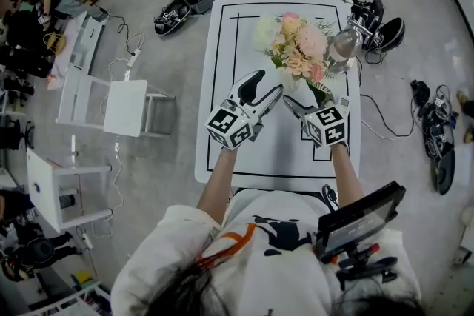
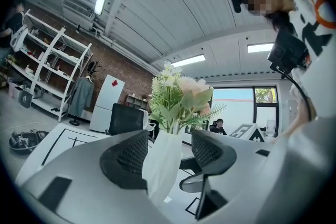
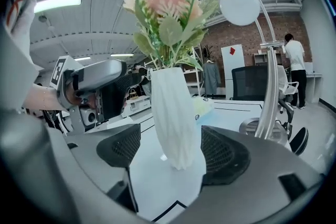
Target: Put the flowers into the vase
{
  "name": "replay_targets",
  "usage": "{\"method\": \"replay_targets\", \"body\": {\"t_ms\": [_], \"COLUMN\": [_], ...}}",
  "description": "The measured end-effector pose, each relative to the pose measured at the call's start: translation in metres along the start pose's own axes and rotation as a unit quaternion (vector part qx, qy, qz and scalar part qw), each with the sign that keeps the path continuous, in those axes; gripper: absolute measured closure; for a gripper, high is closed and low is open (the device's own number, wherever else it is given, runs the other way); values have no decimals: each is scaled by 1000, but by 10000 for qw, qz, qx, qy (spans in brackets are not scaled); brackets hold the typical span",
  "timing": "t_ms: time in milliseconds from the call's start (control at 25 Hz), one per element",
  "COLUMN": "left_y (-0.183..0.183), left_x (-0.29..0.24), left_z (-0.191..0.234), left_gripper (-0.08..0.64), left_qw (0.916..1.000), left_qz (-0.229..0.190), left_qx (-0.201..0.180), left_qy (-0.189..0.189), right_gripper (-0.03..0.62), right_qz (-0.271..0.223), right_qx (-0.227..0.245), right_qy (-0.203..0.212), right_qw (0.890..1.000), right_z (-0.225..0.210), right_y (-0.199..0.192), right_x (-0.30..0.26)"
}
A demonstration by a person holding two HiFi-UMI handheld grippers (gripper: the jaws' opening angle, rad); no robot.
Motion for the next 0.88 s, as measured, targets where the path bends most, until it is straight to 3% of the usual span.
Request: {"method": "replay_targets", "body": {"t_ms": [400,680,760,880], "left_y": [4,10,9,4], "left_x": [23,52,61,71], "left_z": [-39,-80,-91,-107], "left_gripper": [365,442,472,497], "left_qw": [9992,9959,9940,9913], "left_qz": [56,18,-52,-128], "left_qx": [-137,-202,-101,25], "left_qy": [361,879,1088,1307], "right_gripper": [243,249,290,406], "right_qz": [-299,-527,-569,-626], "right_qx": [-144,-22,-27,-41], "right_qy": [58,227,222,174], "right_qw": [9994,9984,9981,9979], "right_z": [21,49,54,58], "right_y": [-2,-8,-12,-20], "right_x": [67,112,125,141]}}
Point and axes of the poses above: the fingertips, and each gripper's own axes: x backward along the fingers, z to its left, y out of its top, the point moved 4 cm from there along x, backward along the fingers, and after that the axes turned 5 degrees about -x, right-handed, at the moved point
